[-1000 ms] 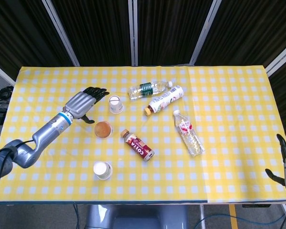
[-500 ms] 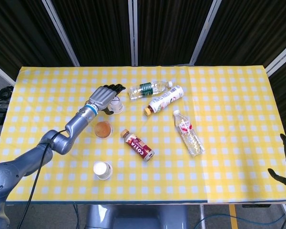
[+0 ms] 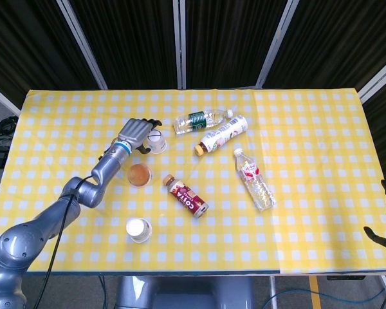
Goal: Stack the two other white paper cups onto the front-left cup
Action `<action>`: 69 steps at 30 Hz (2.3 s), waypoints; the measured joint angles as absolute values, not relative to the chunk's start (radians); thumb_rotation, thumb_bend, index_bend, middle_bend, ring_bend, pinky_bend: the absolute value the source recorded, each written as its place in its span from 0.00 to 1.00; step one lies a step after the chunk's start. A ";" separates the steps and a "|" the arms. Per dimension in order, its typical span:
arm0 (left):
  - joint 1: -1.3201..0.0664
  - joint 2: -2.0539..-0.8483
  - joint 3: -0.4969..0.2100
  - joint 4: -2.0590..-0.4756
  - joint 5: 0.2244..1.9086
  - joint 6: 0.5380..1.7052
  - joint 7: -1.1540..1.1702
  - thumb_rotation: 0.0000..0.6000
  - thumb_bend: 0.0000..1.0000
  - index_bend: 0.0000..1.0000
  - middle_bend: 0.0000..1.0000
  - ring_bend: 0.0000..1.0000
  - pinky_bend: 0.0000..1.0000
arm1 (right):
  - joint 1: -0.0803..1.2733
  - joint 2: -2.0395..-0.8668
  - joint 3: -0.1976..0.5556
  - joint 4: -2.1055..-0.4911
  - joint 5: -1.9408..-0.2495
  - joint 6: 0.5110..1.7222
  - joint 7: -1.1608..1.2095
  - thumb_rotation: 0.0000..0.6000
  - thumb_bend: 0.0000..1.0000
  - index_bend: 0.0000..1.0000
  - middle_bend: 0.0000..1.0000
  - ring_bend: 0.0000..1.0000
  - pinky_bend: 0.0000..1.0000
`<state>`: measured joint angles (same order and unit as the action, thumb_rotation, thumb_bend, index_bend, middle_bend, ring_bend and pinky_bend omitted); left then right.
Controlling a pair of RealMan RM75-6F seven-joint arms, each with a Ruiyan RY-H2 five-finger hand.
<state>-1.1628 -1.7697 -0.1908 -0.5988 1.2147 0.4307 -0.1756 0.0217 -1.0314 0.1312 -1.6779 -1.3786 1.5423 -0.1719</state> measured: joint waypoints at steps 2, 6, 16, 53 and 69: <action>-1.161 -1.778 -0.189 -0.584 1.228 0.435 -0.189 1.00 0.32 0.38 0.41 0.40 0.55 | 0.022 -1.031 0.132 -1.678 -1.377 1.542 -0.171 1.00 0.00 0.00 0.00 0.00 0.00; -1.157 -1.787 -0.187 -0.565 1.256 0.457 -0.217 1.00 0.32 0.44 0.46 0.44 0.56 | 0.022 -1.030 0.132 -1.677 -1.376 1.541 -0.166 1.00 0.00 0.00 0.00 0.00 0.00; -1.142 -1.737 -0.180 -0.633 1.304 0.511 -0.267 1.00 0.32 0.45 0.46 0.44 0.56 | 0.019 -1.026 0.130 -1.683 -1.387 1.551 -0.161 1.00 0.00 0.00 0.00 0.00 0.00; -0.859 -0.990 0.095 -1.652 1.879 1.032 -0.416 1.00 0.31 0.49 0.48 0.46 0.56 | 0.003 -1.013 0.114 -1.720 -1.445 1.592 -0.163 1.00 0.00 0.00 0.00 0.00 0.00; -0.850 -0.970 0.162 -1.691 1.969 1.057 -0.410 1.00 0.31 0.49 0.48 0.46 0.56 | -0.002 -1.008 0.114 -1.721 -1.452 1.599 -0.153 1.00 0.00 0.00 0.00 0.00 0.00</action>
<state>-0.8504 -0.9698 0.1616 -1.6908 1.9689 1.0572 -0.4102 -0.0022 -1.0076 0.1138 -1.7210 -1.4516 1.5991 -0.1527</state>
